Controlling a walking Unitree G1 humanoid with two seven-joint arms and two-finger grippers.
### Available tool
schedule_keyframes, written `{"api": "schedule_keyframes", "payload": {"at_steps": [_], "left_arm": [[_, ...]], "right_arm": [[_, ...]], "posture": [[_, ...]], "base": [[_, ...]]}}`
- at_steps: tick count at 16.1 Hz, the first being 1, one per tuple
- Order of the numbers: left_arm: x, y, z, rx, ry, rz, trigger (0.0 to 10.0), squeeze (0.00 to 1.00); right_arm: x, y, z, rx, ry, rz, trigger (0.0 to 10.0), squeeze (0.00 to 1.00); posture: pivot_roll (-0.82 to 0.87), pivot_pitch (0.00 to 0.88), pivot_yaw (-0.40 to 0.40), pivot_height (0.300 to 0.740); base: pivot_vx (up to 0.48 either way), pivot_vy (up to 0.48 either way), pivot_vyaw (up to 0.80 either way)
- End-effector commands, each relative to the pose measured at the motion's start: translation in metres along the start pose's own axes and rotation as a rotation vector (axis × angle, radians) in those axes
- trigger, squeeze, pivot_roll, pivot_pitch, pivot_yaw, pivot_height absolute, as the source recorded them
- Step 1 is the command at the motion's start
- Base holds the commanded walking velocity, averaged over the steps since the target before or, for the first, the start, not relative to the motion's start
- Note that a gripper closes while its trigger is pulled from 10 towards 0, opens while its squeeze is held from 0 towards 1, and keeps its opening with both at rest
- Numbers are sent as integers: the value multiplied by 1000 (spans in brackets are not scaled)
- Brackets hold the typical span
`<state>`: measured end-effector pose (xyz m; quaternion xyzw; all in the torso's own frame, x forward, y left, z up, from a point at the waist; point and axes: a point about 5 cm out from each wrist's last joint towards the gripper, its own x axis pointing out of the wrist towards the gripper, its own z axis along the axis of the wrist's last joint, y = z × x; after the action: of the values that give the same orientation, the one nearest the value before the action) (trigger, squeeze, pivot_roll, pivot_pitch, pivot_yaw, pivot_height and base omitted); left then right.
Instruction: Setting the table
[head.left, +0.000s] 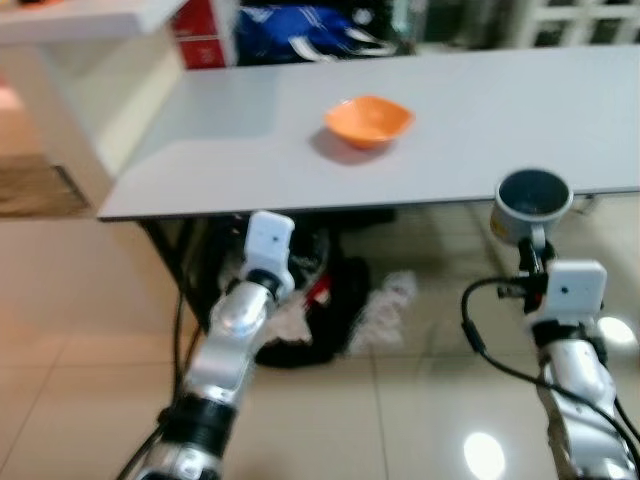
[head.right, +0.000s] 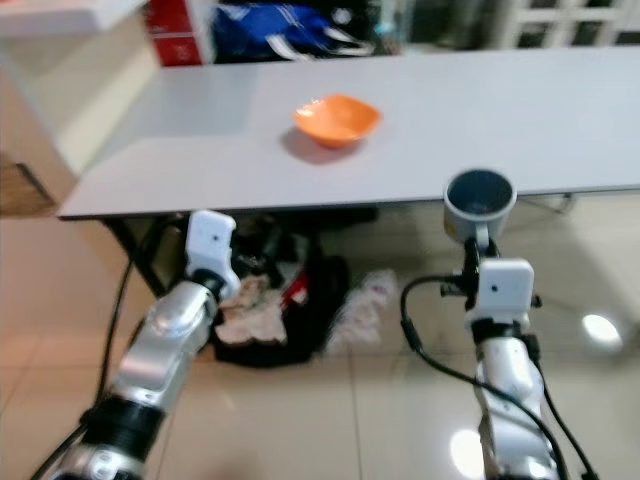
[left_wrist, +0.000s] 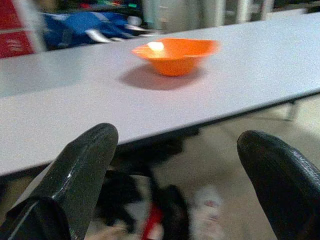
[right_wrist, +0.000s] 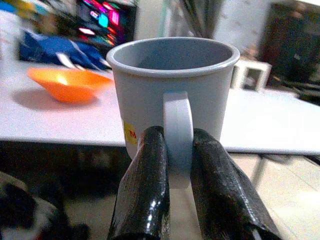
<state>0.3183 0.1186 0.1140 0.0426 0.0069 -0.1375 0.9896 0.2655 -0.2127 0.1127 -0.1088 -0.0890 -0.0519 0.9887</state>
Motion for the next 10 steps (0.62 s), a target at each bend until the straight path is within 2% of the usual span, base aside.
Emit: {"api": "schedule_keyframes", "payload": {"at_steps": [1, 7, 10], "left_arm": [[1, 0, 0, -1, 8, 1, 10000, 0], [1, -4, 0, 8, 6, -24, 10000, 0], [1, -5, 3, 16, -16, -32, 10000, 0]], "right_arm": [[-5, 0, -2, -7, 0, 7, 0, 0], [-7, 4, -4, 0, 8, 12, 0, 0], [-6, -2, 5, 2, -46, -32, 0, 0]], "posture": [[-39, 0, 70, 740], [-42, 0, 71, 740], [-43, 0, 72, 740]], "base": [[480, 0, 0], [480, 0, 0], [480, 0, 0]]}}
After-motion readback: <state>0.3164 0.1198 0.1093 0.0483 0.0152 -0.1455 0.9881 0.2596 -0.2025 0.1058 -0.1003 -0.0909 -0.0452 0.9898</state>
